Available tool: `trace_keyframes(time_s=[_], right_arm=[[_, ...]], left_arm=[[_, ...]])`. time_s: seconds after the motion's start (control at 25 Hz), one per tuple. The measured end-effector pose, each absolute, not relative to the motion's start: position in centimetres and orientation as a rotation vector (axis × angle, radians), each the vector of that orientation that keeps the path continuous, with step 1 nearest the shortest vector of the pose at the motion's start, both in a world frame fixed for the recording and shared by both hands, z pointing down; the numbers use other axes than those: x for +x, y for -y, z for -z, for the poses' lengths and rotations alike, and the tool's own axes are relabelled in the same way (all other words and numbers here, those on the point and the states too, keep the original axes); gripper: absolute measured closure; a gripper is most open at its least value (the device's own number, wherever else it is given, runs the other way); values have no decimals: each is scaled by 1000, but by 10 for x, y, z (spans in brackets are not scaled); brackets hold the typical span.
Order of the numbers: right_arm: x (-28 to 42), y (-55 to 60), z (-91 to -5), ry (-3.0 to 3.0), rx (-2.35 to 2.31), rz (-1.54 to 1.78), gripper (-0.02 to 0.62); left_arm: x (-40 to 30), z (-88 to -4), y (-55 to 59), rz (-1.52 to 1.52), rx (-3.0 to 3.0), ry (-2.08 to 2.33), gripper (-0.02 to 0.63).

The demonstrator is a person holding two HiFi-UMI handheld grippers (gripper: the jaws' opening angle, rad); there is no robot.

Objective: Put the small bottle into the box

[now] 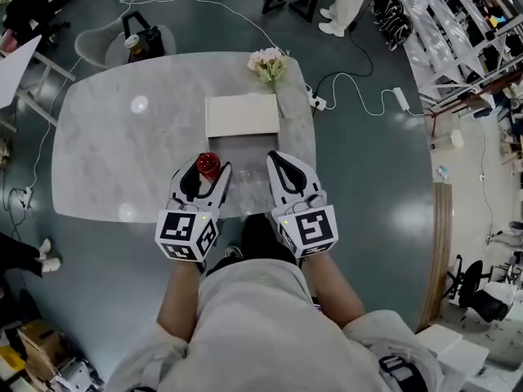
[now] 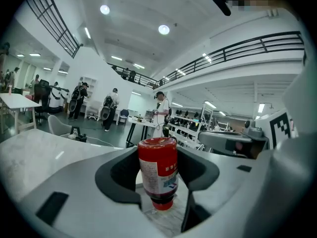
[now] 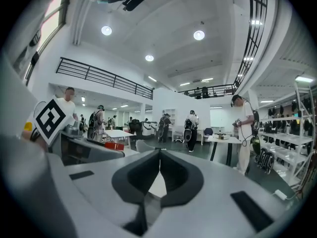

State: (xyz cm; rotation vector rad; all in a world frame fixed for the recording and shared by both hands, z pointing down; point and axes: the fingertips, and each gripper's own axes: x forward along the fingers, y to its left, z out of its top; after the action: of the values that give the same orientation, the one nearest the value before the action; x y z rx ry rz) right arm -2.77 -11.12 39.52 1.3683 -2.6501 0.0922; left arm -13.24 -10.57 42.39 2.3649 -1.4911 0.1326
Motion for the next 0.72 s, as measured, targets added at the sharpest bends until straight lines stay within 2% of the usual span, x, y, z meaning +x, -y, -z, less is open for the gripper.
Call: trace_keyframes(time_s=[0.24,0.72], right_arm=[[-26,172,-417,2653,1292,-152,571],[-18,212,-486,2589,1223,-310,571]], left_arm=[[-133,-458,162,-238,2302,1462,365],[-131,-552,201,-448,2109,1377,365]])
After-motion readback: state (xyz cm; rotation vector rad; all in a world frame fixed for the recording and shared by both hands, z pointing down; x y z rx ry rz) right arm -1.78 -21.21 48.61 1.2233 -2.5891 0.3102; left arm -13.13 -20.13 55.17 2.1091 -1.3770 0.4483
